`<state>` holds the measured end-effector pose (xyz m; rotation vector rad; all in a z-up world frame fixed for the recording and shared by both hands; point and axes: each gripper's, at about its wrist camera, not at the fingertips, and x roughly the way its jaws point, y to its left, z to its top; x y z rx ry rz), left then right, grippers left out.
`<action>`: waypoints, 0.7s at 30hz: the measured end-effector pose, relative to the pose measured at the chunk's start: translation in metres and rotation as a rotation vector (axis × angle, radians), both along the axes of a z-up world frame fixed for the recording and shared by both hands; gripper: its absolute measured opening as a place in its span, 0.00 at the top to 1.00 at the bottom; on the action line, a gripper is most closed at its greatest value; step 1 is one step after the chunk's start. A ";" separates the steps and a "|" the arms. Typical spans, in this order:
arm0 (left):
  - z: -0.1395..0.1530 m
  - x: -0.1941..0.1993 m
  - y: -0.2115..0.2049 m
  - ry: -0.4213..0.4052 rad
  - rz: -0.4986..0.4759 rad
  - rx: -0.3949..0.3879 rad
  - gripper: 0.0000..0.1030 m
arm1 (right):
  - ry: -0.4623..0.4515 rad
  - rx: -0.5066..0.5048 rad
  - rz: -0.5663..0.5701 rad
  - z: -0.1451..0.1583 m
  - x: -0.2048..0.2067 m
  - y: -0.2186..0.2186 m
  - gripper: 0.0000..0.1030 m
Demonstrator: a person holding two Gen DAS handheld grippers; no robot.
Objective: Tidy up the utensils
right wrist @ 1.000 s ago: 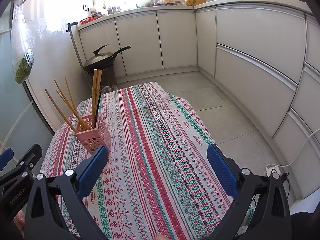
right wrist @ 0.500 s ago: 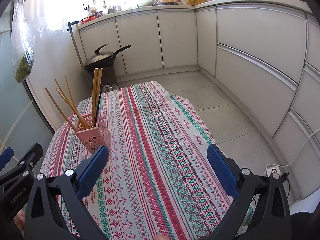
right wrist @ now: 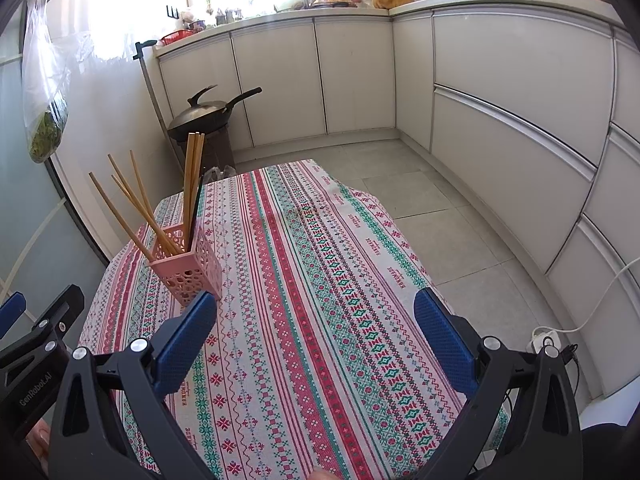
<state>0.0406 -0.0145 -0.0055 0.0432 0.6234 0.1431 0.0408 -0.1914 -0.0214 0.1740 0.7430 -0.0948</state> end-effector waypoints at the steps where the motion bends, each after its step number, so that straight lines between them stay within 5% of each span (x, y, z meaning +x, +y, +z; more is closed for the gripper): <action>1: 0.000 0.000 0.000 0.000 -0.001 0.001 0.07 | 0.002 -0.001 0.001 0.000 0.000 0.000 0.07; 21: 0.000 0.000 -0.007 0.007 -0.023 0.009 0.12 | 0.012 -0.001 0.003 -0.001 0.002 -0.001 0.07</action>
